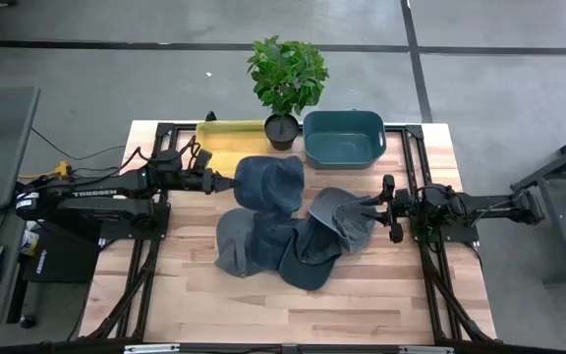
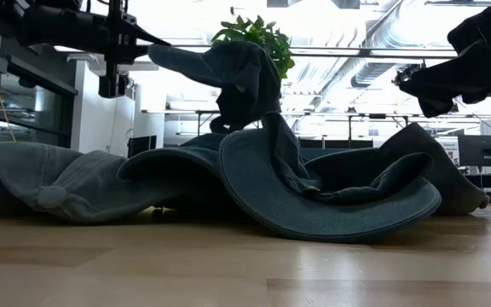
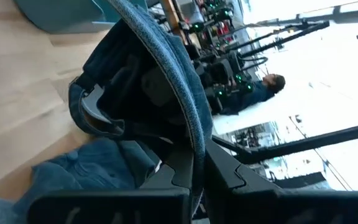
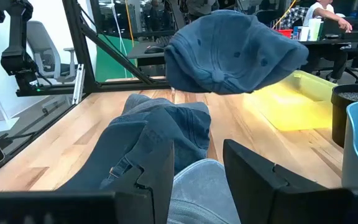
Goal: Pick & Place hat
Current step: Put the top blue cap into the blue bin
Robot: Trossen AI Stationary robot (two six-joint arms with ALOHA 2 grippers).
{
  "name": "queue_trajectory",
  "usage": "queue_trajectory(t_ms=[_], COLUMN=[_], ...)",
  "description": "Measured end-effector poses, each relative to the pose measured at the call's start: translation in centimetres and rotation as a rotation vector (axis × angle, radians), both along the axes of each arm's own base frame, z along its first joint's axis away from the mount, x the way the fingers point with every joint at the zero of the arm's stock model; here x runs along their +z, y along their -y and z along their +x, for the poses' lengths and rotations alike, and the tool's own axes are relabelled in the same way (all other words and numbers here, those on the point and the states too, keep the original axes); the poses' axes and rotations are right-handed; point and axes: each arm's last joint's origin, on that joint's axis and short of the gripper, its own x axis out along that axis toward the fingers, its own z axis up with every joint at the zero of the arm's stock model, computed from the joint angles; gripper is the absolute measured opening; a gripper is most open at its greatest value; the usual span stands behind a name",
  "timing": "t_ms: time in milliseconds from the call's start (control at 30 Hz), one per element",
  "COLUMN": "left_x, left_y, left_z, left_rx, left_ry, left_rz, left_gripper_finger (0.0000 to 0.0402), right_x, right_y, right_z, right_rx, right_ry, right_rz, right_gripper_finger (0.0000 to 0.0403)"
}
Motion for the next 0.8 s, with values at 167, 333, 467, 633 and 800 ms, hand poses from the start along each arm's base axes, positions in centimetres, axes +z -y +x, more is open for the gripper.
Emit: queue_trajectory(t_ms=[167, 333, 467, 633, 800], left_x=[0.0, 0.0, 0.1, 0.1, 0.1], left_y=[0.1, 0.1, 0.1, 0.1, 0.1], left_z=[0.0, 0.0, 0.0, 0.0, 0.0], left_rx=[-0.022, -0.022, -0.022, -0.028, -0.03], left_ry=[0.004, 0.005, 0.013, 0.012, 0.012], left_rz=[0.003, 0.003, 0.005, 0.013, 0.024], left_gripper_finger=[0.0007, 0.0007, 0.0007, 0.0007, 0.0007], right_x=[0.0, 0.5, 1.2, 2.2, 1.9], right_y=[0.0, 0.1, 0.1, 0.1, 0.7], right_z=[0.0, 0.0, 0.0, -0.1, -0.1], right_rx=[0.0, -0.037, -0.038, -0.035, -0.195], right_ry=[0.001, 0.057, 0.129, 0.225, 0.252], right_rz=[-0.001, -0.002, 0.085, 0.279, 0.6], right_gripper_finger=[0.0134, 0.0134, 0.0134, 0.0134, 0.0134])
